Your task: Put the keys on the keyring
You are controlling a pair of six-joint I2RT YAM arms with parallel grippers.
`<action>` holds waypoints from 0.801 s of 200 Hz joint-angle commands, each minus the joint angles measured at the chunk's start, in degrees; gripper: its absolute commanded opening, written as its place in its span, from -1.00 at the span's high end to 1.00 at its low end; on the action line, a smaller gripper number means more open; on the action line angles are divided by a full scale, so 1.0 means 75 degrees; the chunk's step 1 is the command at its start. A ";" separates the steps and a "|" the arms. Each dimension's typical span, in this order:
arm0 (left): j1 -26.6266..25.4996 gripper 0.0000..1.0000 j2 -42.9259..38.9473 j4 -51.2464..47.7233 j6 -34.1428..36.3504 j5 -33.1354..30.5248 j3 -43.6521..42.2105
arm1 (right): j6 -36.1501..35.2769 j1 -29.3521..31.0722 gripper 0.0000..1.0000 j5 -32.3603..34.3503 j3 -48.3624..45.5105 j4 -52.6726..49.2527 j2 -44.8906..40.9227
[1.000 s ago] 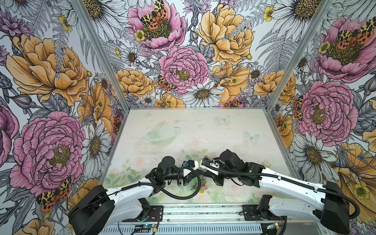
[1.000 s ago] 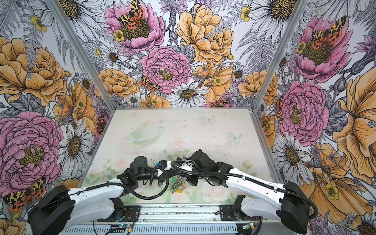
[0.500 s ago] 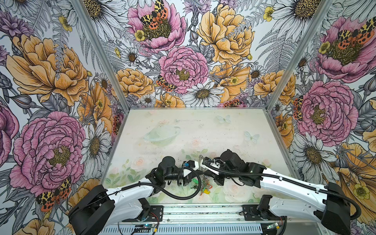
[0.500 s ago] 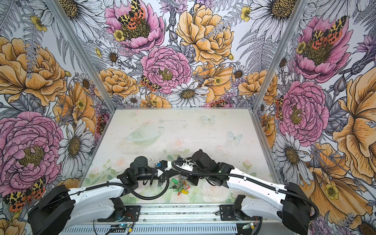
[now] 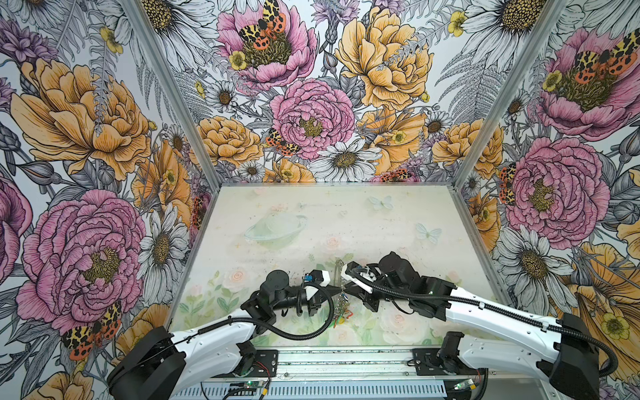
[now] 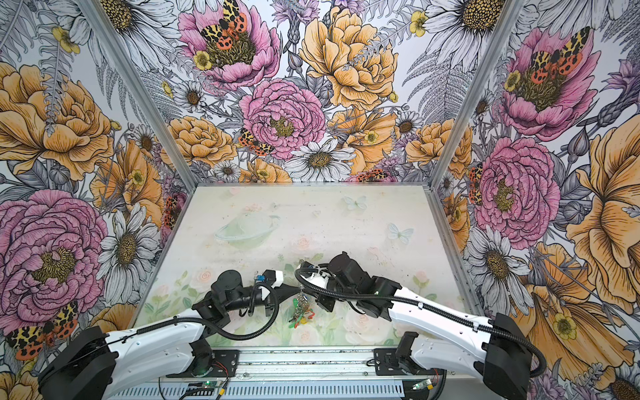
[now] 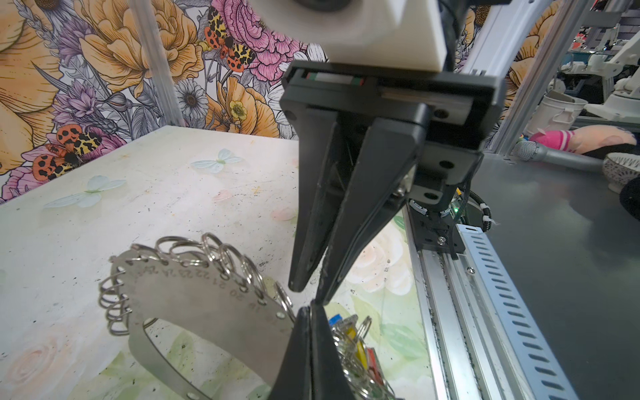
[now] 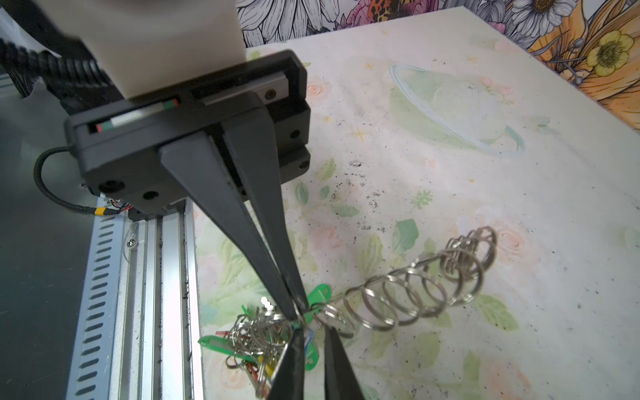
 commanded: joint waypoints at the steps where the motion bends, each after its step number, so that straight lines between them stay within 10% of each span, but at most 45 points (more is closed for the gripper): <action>1: 0.0059 1.00 -0.0137 0.0994 -0.0335 -0.0091 -0.0094 | 0.0138 -0.0028 0.72 -0.0111 -0.0068 0.0337 0.0120; 160: -0.0232 1.00 0.0515 0.3160 -0.1420 -0.0517 -0.0285 | 0.0384 0.0057 0.77 -0.0028 -0.0269 0.1413 0.0136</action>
